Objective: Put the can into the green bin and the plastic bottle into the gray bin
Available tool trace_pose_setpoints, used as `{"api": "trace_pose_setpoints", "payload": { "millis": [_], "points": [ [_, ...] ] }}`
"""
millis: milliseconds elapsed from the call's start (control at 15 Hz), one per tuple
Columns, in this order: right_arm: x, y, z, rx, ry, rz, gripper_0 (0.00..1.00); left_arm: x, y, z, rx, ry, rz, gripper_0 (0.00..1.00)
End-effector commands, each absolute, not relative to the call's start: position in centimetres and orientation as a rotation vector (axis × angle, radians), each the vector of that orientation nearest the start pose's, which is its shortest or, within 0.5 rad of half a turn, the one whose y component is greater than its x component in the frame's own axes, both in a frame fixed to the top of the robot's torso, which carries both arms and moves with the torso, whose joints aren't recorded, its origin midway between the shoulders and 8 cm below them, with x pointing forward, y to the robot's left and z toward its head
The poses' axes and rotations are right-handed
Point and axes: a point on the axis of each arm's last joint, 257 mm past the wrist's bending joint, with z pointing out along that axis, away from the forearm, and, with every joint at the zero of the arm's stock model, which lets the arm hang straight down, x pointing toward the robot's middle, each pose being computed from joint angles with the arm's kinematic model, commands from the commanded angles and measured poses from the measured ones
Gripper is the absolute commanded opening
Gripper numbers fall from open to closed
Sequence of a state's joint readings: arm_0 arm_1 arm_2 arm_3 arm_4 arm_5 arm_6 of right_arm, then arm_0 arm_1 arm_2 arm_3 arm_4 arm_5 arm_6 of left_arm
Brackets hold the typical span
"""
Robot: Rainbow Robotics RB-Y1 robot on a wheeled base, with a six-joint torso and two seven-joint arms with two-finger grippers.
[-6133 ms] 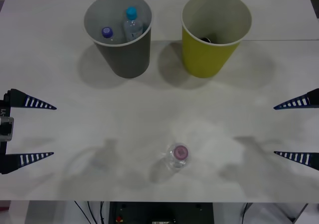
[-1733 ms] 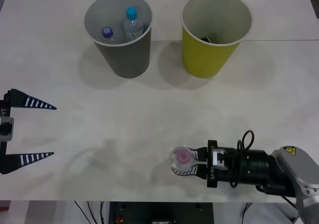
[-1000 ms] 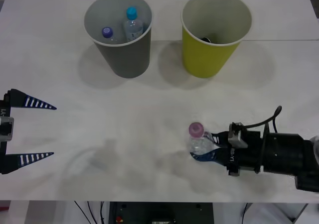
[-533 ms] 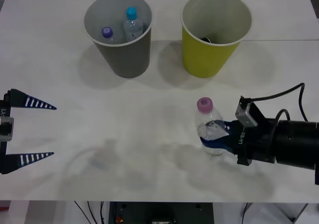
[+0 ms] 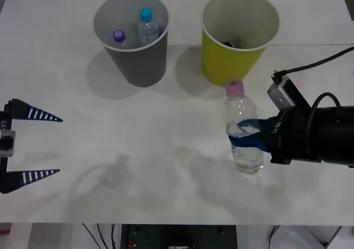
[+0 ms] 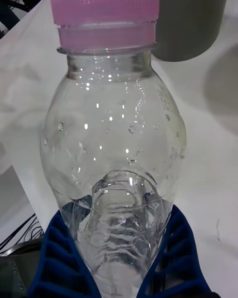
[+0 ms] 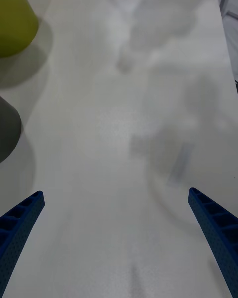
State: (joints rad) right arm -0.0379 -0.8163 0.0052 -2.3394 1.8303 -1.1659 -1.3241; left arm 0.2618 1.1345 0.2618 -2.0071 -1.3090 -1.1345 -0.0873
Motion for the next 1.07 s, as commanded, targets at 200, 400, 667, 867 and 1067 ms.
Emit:
{"api": "trace_pose_setpoints", "payload": {
  "millis": [200, 400, 667, 867, 1067],
  "points": [
    [36.9, -12.1, -9.7, -1.078, 1.961, 0.534, 0.0, 34.1, 28.6, -16.7, 1.762, 1.444, -0.118, 1.0],
    [37.2, -11.6, -6.9, -1.139, 1.916, 0.53, 0.0, 34.1, 28.6, -16.7, 1.762, 1.444, -0.118, 1.0],
    [38.7, -10.0, -3.0, -1.228, 1.883, 0.541, 0.0, 34.1, 28.6, -16.7, 1.762, 1.444, -0.118, 1.0],
    [41.1, -8.6, -1.1, -1.262, 1.868, 0.508, 0.0, 34.1, 28.6, -16.7, 1.762, 1.444, -0.118, 1.0],
    [44.0, -7.0, 0.6, -1.261, 1.869, 0.491, 0.0, 34.1, 28.6, -16.7, 1.762, 1.444, -0.118, 1.0]
  ]
}}
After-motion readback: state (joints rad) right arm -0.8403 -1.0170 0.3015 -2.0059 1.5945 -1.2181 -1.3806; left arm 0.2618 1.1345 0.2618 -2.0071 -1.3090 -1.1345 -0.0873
